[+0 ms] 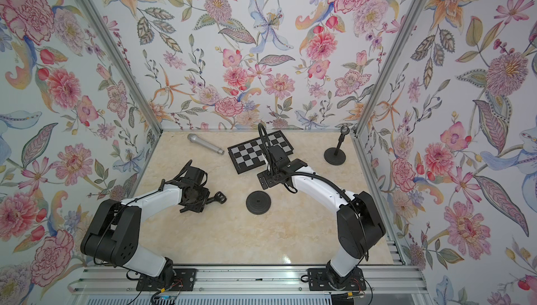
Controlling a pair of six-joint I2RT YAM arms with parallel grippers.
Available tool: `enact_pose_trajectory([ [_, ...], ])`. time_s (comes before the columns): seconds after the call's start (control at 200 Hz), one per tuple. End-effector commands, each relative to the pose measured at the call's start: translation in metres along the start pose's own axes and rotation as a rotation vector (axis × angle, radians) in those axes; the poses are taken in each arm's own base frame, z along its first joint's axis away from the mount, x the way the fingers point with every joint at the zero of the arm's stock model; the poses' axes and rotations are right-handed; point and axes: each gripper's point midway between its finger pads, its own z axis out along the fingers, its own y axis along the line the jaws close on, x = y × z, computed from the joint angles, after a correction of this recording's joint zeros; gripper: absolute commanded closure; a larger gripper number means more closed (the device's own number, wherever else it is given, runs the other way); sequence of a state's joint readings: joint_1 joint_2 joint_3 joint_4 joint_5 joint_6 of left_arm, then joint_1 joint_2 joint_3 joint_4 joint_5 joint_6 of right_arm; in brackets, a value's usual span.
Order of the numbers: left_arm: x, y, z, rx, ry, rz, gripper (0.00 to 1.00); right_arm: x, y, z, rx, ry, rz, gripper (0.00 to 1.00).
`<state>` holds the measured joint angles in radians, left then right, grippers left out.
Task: Assemble a microphone stand
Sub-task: Pick up the microphone stand pole from the center of the board.
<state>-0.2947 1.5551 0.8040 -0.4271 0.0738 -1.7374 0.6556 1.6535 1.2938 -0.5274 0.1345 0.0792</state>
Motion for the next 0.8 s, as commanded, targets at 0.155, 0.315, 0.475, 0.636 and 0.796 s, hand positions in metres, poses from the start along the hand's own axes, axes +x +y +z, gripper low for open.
enact_pose_trajectory([
  [0.155, 0.011, 0.004, 0.011, -0.039, 0.057, 0.127, 0.96, -0.028, -0.005, -0.036, 0.044, -0.19, 0.017, 0.0],
  [0.315, 0.016, -0.032, -0.007, 0.094, 0.063, 0.291, 1.0, -0.045, -0.004, -0.067, 0.016, -0.422, -0.004, 0.0],
  [0.475, 0.042, -0.108, -0.054, 0.35, 0.085, 0.562, 1.0, -0.04, 0.01, -0.087, -0.1, -0.61, -0.071, 0.0],
  [0.636, 0.103, -0.169, -0.078, 0.574, 0.22, 0.865, 1.0, -0.017, 0.035, -0.095, -0.22, -0.737, -0.243, 0.0],
  [0.796, 0.143, -0.197, -0.095, 0.701, 0.212, 1.139, 1.0, -0.003, 0.019, -0.082, -0.213, -0.679, -0.182, 0.01],
])
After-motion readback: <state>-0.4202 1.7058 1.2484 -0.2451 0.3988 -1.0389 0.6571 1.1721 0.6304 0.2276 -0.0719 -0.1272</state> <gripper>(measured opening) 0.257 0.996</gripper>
